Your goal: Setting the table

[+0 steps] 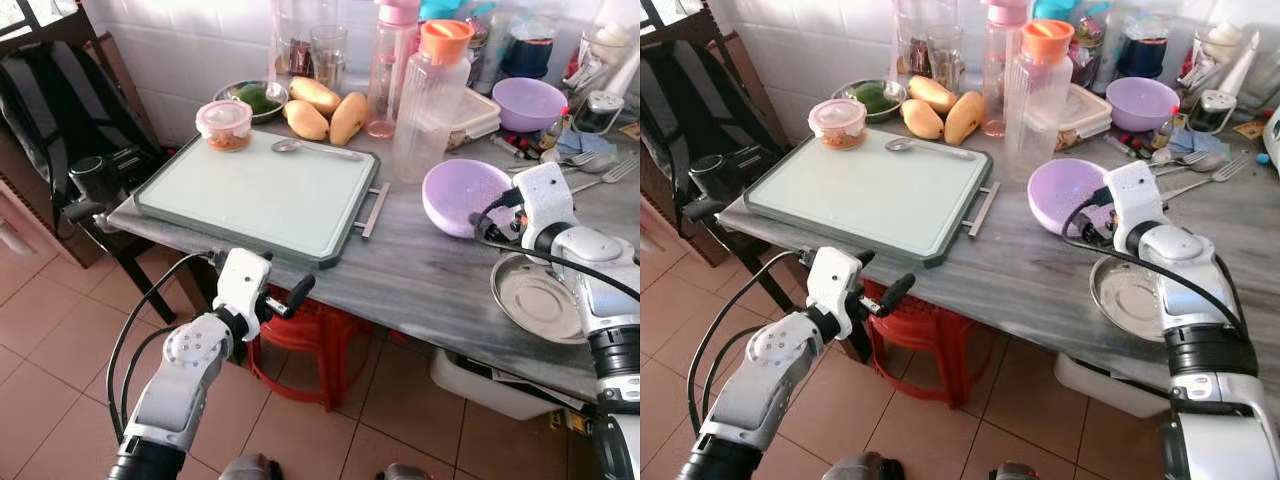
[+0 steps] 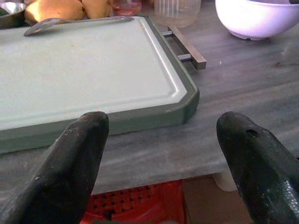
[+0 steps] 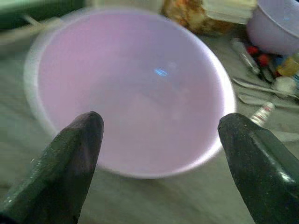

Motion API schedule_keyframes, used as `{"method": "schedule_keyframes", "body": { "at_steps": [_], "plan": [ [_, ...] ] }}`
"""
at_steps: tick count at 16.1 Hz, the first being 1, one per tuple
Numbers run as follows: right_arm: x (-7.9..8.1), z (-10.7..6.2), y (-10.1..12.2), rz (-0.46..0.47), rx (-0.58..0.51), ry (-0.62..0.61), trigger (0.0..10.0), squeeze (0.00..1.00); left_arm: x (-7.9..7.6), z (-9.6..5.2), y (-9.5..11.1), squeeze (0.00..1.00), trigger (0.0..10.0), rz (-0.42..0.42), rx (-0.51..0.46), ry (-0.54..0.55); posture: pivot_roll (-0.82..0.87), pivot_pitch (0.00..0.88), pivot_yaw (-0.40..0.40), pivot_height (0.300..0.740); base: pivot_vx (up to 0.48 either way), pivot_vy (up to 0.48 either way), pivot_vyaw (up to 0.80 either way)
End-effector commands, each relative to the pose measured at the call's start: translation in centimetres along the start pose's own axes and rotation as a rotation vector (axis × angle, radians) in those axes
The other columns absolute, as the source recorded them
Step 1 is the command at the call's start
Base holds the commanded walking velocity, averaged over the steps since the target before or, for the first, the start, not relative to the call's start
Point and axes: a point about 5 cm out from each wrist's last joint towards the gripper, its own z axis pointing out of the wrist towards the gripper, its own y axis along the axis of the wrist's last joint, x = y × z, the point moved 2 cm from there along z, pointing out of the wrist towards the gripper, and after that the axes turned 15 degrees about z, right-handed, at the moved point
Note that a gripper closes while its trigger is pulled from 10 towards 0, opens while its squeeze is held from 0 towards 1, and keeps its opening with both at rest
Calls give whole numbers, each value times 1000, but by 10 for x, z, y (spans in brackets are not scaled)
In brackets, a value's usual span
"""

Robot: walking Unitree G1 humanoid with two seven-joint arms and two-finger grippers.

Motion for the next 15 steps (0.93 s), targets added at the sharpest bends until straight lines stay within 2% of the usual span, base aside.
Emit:
{"method": "schedule_keyframes", "body": {
  "at_steps": [1, 4, 7, 11, 13, 15],
  "plan": [
    [4, -1, 15, 8, -35, 31, 10000, 0, 1, 2, 2, 0, 10000, 16, -8, -6, -33, 0, 46, 740, 0, 0, 0],
    [7, -3, 22, 22, -45, 58, 10000, 0, -1, 3, 2, 0, 10000, 11, -10, -5, -38, 0, 42, 740, 0, 0, 0],
    [5, -5, 33, -11, -110, 44, 10000, 0, -3, 3, 1, 0, 10000, 5, -11, -1, -42, 0, 35, 740, 0, 0, 0],
    [40, -4, 7, -9, -72, 214, 10000, 0, -1, 1, -4, 0, 10000, 10, 14, 12, -32, 0, 32, 740, 0, 0, 0],
    [48, -3, -10, -46, -13, 255, 10000, 0, -2, 0, -7, 0, 10000, 14, 30, 6, -29, 0, 36, 740, 0, 0, 0],
    [48, -3, -21, -145, 11, 251, 10000, 0, -1, -1, -8, 0, 10000, 19, 41, 4, -28, 0, 41, 740, 0, 0, 0]
  ]
}}
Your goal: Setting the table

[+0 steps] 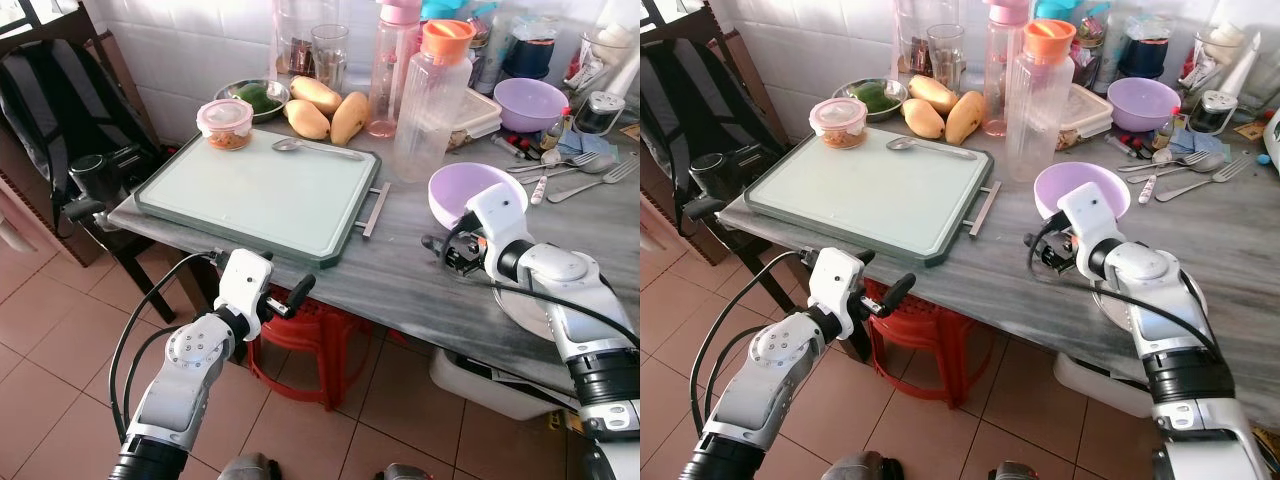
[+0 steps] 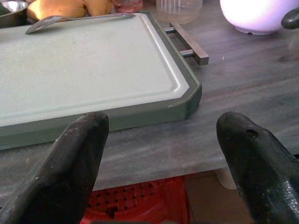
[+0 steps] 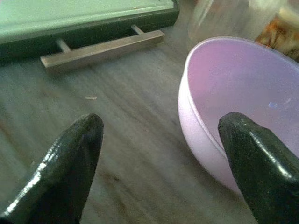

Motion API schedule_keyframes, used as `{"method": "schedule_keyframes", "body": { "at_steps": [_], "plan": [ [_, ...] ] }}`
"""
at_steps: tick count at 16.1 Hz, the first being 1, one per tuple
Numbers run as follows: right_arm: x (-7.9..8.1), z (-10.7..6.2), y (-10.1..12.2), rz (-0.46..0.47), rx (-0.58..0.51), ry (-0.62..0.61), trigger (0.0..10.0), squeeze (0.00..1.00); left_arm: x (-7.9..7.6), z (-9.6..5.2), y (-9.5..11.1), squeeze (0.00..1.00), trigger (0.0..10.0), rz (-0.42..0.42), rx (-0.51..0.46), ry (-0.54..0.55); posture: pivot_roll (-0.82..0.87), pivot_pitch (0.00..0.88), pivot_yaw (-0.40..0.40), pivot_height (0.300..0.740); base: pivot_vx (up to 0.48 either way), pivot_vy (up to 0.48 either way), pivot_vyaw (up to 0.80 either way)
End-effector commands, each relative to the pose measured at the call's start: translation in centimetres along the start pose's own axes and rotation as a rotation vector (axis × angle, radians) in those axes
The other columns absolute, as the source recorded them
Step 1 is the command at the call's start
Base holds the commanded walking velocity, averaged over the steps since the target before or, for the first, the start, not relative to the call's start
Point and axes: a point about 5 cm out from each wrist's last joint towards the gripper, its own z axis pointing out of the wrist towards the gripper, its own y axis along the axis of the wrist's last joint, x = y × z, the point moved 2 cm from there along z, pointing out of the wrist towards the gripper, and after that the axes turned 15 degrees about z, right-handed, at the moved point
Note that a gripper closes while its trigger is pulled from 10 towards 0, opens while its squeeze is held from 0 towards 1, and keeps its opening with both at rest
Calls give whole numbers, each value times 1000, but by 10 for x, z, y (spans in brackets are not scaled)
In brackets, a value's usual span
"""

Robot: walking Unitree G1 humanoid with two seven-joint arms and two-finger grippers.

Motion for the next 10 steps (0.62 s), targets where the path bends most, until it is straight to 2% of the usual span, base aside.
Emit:
{"method": "schedule_keyframes", "body": {
  "at_steps": [1, 2, 3, 4, 5, 6, 7, 8, 10],
  "plan": [
    [0, -1, -4, -73, 15, 4, 510, 0, 1, 0, -5, 0, 10000, 5, 28, -4, -28, 0, 44, 740, 0, 0, 0],
    [-1, 0, -5, -84, 18, -3, 510, 0, 1, 0, -5, 0, 10000, 5, 29, -4, -28, 0, 45, 740, 0, 0, 0],
    [-1, -1, -6, -163, 27, 0, 745, 0, 1, 0, -5, 0, 10000, 6, 29, -6, -27, 0, 49, 740, 0, 0, 0],
    [-2, 0, -8, -186, 32, -5, 1412, 0, 1, 0, -5, 0, 10000, 6, 30, -8, -27, 0, 49, 740, 0, 0, 0],
    [-3, 0, -8, -199, 34, -5, 2784, 0, 1, 0, -5, 0, 10000, 7, 31, -9, -25, 0, 51, 740, 0, 0, 0],
    [-5, 0, -9, -224, 34, -12, 3725, 0, 1, 0, -5, 0, 10000, 7, 32, -11, -24, 0, 53, 740, 0, 0, 0],
    [-9, 0, -9, -245, 34, -27, 9373, 0, 0, 0, -5, 0, 10000, 7, 35, -14, -21, 0, 52, 740, 0, 0, 0],
    [-12, 1, -8, -243, 29, -39, 10000, 0, 0, -1, -6, 0, 10000, 7, 39, -16, -20, 0, 54, 740, 0, 0, 0],
    [-19, 3, -5, -310, 32, -62, 10000, 0, -1, -4, -8, 0, 10000, 10, 52, -23, -13, 0, 58, 740, 0, 0, 0]
  ]
}}
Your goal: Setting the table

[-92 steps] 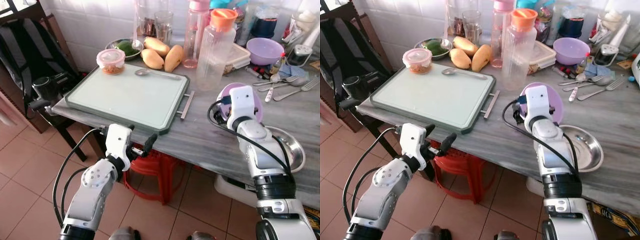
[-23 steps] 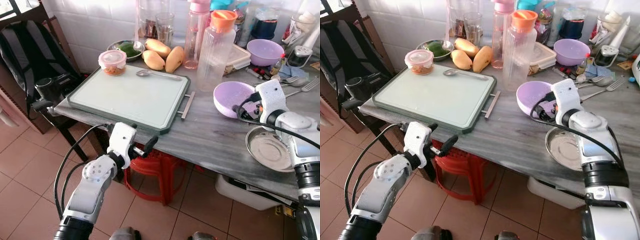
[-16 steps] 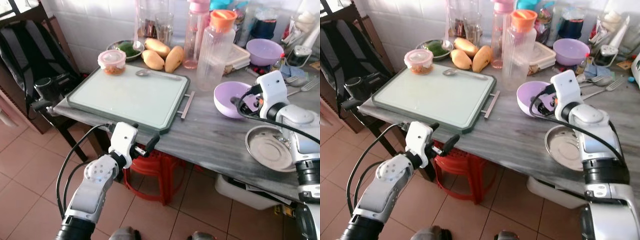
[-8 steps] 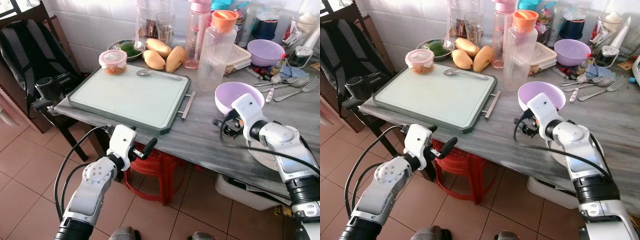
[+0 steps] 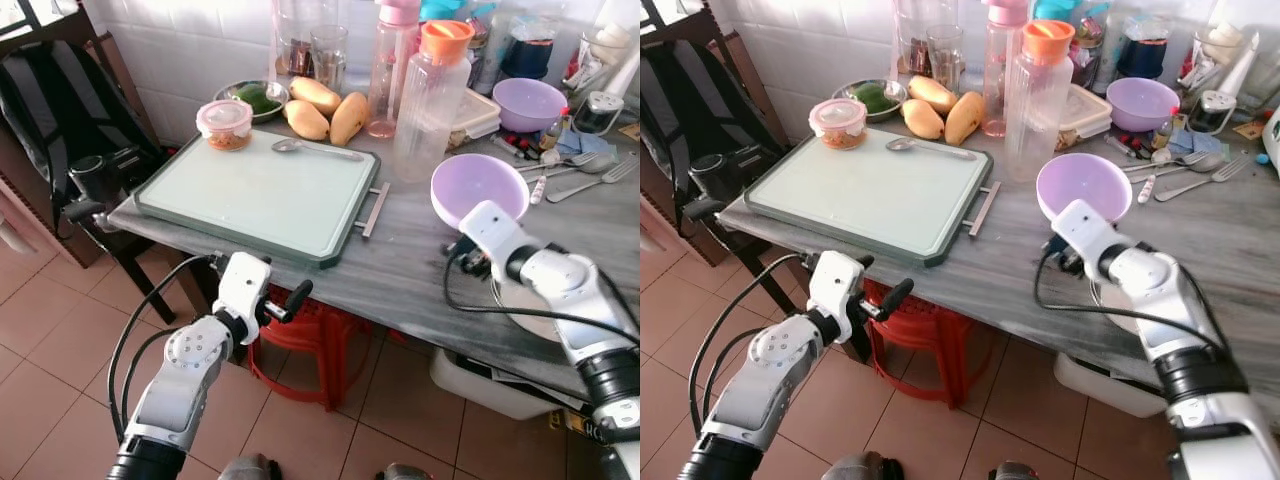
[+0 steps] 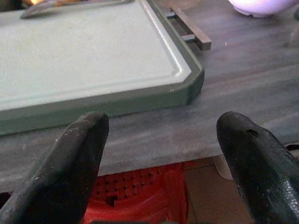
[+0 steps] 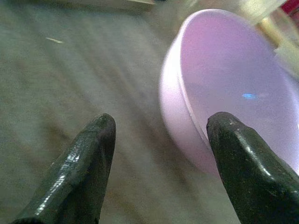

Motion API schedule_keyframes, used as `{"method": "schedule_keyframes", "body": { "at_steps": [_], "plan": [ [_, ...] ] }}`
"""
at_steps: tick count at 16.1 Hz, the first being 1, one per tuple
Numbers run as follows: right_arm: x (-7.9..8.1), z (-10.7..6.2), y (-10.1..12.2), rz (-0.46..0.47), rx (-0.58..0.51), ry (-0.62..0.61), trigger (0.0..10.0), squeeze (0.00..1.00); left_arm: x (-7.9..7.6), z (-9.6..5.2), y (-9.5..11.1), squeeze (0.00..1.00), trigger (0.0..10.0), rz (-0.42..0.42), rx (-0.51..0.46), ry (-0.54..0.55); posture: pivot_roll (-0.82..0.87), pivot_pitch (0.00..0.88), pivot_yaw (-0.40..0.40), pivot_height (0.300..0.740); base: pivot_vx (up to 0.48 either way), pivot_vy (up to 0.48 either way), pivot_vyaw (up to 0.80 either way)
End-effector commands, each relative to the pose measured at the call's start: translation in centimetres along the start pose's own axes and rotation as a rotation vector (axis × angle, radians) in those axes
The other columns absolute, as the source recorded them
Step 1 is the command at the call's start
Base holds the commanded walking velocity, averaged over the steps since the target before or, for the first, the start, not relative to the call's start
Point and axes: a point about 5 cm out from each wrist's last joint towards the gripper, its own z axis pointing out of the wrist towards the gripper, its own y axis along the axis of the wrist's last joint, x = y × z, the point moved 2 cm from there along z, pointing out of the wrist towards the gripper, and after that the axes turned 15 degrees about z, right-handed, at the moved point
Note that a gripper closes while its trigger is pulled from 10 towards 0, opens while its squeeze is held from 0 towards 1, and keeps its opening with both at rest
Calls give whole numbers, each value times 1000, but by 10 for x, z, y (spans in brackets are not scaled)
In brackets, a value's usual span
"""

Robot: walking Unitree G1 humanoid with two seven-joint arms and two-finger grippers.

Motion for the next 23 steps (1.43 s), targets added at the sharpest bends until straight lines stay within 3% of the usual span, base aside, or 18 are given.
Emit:
{"method": "schedule_keyframes", "body": {
  "at_steps": [1, 7, 8, 9, 23],
  "plan": [
    [-3, 3, 6, -44, -14, -3, 10000, 0, 0, -3, -1, 0, 10000, 19, 14, -13, -8, 0, 61, 740, 0, 0, 0],
    [-18, 7, 9, -86, -15, -47, 10000, 0, 3, -9, -5, 0, 10000, 30, 40, -20, 10, 0, 73, 740, 0, 0, 0],
    [-22, 8, 7, -81, -6, -50, 7725, 0, 3, -9, -5, 0, 10000, 31, 47, -23, 14, 0, 77, 740, 0, 0, 0],
    [-26, 10, 6, -68, 3, -46, 0, 0, 2, -11, -5, 0, 10000, 31, 52, -32, 20, 0, 81, 740, 0, 0, 0],
    [-32, 18, 8, -62, 20, 3, 0, 0, 3, -13, -10, 0, 10000, 47, 100, -46, 25, 0, 73, 740, 0, 0, 0]
  ]
}}
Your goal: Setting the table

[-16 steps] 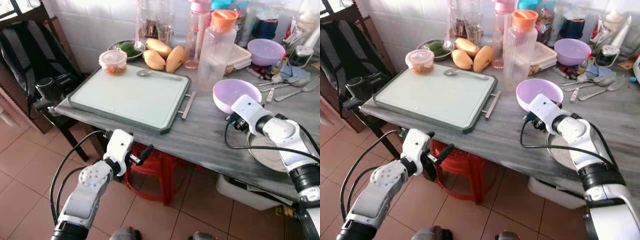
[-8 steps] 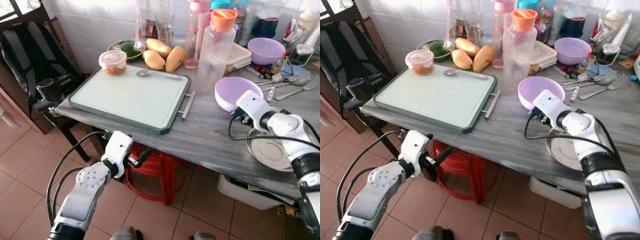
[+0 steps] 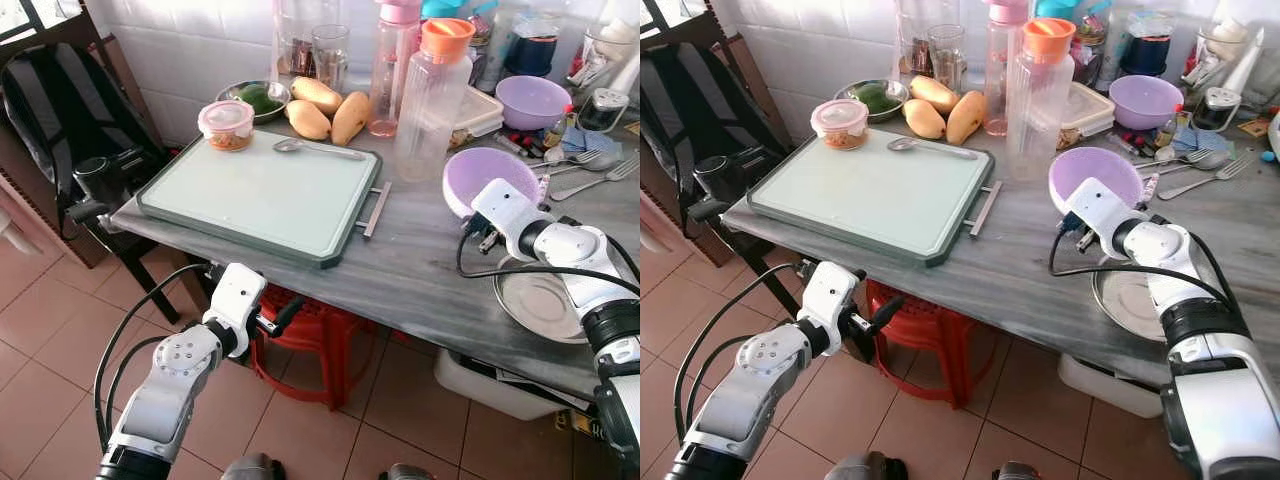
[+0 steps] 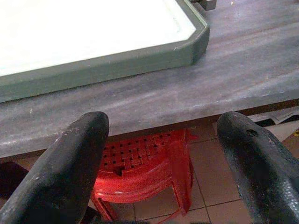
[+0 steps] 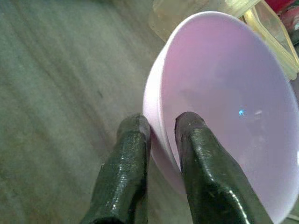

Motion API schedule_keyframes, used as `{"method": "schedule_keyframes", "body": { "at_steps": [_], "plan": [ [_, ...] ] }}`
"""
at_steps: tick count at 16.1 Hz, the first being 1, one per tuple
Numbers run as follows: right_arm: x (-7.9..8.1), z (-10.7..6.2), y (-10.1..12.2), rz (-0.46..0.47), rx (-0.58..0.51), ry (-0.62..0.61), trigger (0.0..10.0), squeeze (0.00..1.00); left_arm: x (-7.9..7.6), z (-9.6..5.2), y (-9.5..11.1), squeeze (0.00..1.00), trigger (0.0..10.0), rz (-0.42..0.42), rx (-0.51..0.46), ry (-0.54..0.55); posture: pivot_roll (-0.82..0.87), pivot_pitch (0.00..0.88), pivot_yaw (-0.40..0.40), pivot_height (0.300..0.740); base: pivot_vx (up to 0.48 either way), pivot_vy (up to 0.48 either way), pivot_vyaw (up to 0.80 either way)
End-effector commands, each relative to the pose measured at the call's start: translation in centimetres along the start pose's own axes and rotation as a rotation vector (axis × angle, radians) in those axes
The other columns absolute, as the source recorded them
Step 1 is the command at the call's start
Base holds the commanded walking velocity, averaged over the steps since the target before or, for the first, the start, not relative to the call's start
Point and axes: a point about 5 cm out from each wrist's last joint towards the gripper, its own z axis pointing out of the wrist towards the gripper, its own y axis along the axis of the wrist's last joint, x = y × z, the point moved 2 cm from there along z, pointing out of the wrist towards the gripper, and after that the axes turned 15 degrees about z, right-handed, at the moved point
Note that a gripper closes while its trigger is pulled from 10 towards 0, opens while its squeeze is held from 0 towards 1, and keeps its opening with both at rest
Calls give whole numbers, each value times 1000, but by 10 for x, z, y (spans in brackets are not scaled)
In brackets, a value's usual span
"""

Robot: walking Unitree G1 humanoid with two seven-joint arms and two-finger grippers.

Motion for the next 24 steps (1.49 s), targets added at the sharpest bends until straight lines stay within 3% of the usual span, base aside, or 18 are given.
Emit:
{"method": "schedule_keyframes", "body": {
  "at_steps": [1, 9, 12, 16, 17, 18, 20, 21, 22, 23, 24],
  "plan": [
    [-1, 1, 7, -18, -9, 18, 0, 0, 2, 0, 1, 0, 10000, 16, 8, -3, 25, 0, 73, 740, 0, 0, 0],
    [1, 1, 5, -26, -11, 32, 0, 0, 3, 1, 0, 0, 10000, 17, 17, 0, 23, 0, 73, 740, 0, 0, 0],
    [4, 2, 15, -26, -51, 55, 0, 0, 3, 2, -1, 0, 10000, 20, 21, 1, 20, 0, 69, 740, 0, 0, 0],
    [23, 1, 46, 147, -187, 155, 39, 0, 3, 5, -1, 0, 10000, 19, 27, 6, 14, 0, 63, 740, 0, 0, 0],
    [35, -2, 56, 212, -225, 209, 1882, 0, 3, 6, -2, 0, 10000, 19, 28, 6, 12, 0, 61, 740, 0, 0, 0],
    [50, -6, 66, 279, -252, 267, 2902, 0, 4, 7, -1, 0, 10000, 20, 30, 6, 10, 0, 60, 740, 0, 0, 0],
    [65, -13, 67, 328, -237, 312, 3490, 0, 5, 9, -1, 0, 10000, 20, 29, 6, 7, 0, 59, 740, 0, 0, 0],
    [74, -19, 63, 361, -211, 339, 4706, 0, 6, 10, -1, 0, 10000, 21, 31, 7, 0, 0, 57, 740, 0, 0, 0],
    [78, -22, 60, 372, -194, 352, 4902, 0, 6, 10, -1, 0, 10000, 21, 31, 7, 0, 0, 57, 740, 0, 0, 0],
    [86, -33, 52, 355, -128, 365, 8824, 0, 6, 11, -1, 0, 10000, 21, 32, 4, -8, 0, 56, 740, 0, 0, 0],
    [90, -38, 49, 356, -101, 383, 8745, 0, 6, 12, -1, 0, 10000, 22, 34, 1, -10, 0, 56, 740, 0, 0, 0]
  ]
}}
